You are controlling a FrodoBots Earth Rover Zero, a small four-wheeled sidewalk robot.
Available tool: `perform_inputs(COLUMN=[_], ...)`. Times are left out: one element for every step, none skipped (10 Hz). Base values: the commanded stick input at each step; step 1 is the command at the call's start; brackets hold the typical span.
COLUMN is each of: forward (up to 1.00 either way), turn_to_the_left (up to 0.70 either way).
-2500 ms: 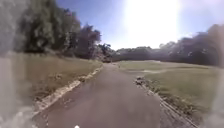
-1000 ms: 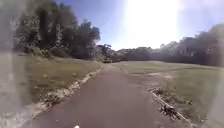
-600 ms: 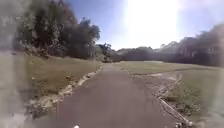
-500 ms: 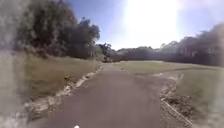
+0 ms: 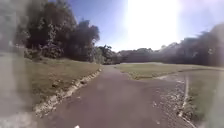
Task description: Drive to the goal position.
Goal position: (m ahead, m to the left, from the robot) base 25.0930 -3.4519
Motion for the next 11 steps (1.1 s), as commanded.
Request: perform_inputs(forward=[1.0, 1.0, 1.0, 1.0, 1.0, 1.0, 1.0, 1.0, 1.0, 1.0, 1.0], turn_to_the_left=[0.0, 0.04, 0.04, 0.03, 0.04, 0.02, 0.0, 0.0, 0.0, 0.0, 0.0])
